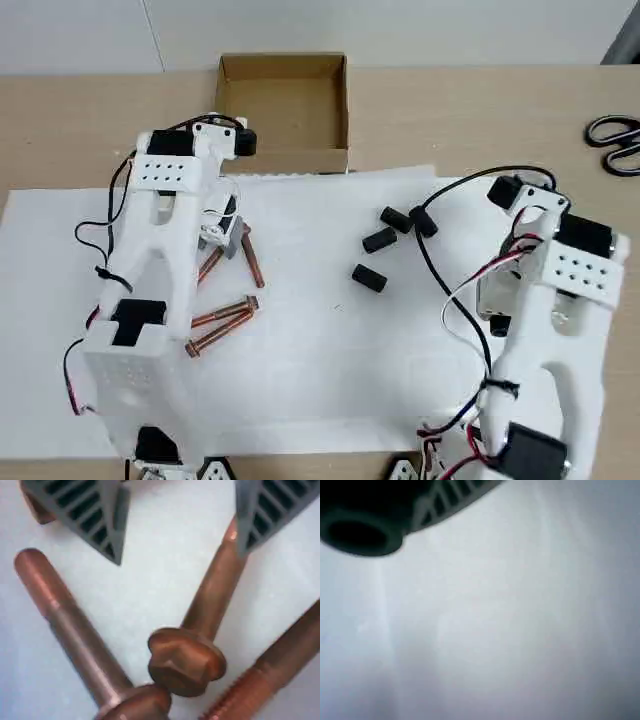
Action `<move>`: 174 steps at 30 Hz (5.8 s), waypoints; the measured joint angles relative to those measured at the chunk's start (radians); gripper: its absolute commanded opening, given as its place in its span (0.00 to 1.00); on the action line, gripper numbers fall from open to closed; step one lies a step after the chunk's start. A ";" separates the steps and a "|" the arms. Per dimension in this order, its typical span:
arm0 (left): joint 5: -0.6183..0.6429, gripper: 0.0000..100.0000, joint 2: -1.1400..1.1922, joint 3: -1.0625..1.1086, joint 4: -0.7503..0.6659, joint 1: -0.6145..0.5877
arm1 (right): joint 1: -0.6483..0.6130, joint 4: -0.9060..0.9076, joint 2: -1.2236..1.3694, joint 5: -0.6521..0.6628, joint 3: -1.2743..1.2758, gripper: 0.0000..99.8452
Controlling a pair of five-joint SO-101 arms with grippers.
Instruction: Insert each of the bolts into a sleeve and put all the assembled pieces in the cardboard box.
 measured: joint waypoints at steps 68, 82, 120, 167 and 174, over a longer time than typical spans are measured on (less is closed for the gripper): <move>-0.163 0.01 0.212 -0.319 0.020 0.000 | -0.041 0.075 -0.034 0.000 0.003 0.00; 0.017 0.01 -0.141 -0.078 0.029 0.081 | -0.121 0.114 -0.439 0.000 0.003 0.00; 0.583 0.01 -1.653 0.864 -0.460 0.078 | -0.591 -0.245 -1.387 -0.140 0.657 0.00; 0.730 0.01 -2.251 1.688 -1.014 0.361 | -1.016 -1.019 -1.468 -0.054 1.215 0.00; 0.732 0.01 -2.251 1.688 -1.014 0.373 | -1.016 -1.019 -1.468 -0.054 1.215 0.00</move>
